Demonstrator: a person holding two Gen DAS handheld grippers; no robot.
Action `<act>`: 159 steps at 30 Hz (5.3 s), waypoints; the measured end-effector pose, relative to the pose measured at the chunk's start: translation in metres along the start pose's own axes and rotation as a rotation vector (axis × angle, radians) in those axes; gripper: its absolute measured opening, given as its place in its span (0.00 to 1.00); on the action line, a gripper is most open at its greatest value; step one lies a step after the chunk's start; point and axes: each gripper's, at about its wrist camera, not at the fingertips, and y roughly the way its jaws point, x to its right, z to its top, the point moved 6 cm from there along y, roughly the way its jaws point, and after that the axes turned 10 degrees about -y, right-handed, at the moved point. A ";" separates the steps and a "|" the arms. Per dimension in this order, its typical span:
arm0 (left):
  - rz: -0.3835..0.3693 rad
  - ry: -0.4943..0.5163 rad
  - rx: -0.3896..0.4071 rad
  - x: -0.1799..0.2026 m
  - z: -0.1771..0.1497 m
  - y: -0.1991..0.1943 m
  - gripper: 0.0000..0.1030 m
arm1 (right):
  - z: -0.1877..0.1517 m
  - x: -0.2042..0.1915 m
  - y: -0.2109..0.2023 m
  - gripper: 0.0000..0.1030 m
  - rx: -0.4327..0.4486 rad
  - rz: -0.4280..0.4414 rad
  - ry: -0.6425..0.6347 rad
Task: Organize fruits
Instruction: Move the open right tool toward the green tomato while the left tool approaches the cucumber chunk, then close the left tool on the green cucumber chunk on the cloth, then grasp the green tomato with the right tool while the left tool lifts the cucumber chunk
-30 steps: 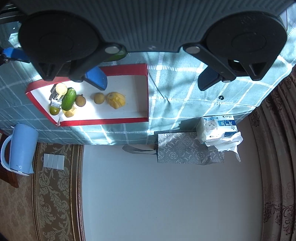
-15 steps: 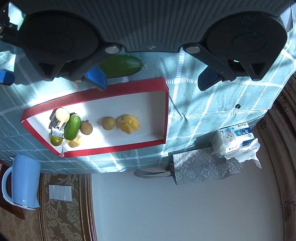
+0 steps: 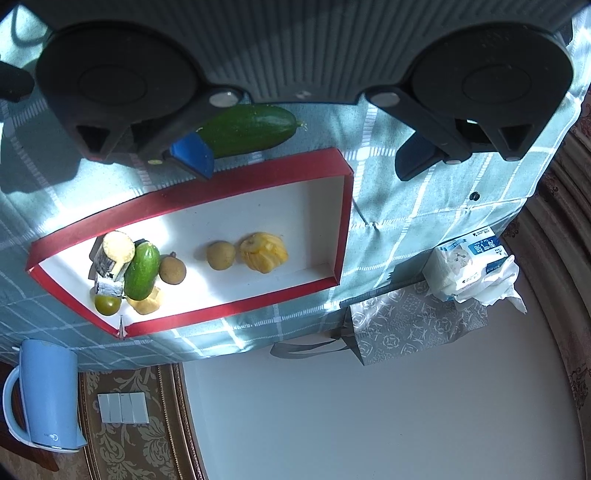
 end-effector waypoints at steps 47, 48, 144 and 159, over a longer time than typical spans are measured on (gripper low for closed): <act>-0.116 -0.095 0.039 -0.057 -0.019 -0.042 1.00 | -0.010 0.036 0.013 0.31 -0.105 -0.092 0.111; -0.110 -0.094 0.031 -0.054 -0.022 -0.041 1.00 | -0.015 0.050 0.009 0.31 -0.108 -0.114 0.127; -0.773 0.762 -0.281 0.013 -0.010 0.018 0.29 | -0.001 0.057 -0.034 0.89 -0.042 0.124 -0.003; -0.419 0.029 -0.073 0.023 0.006 -0.040 0.29 | -0.021 0.078 0.000 0.77 -0.127 -0.065 -0.015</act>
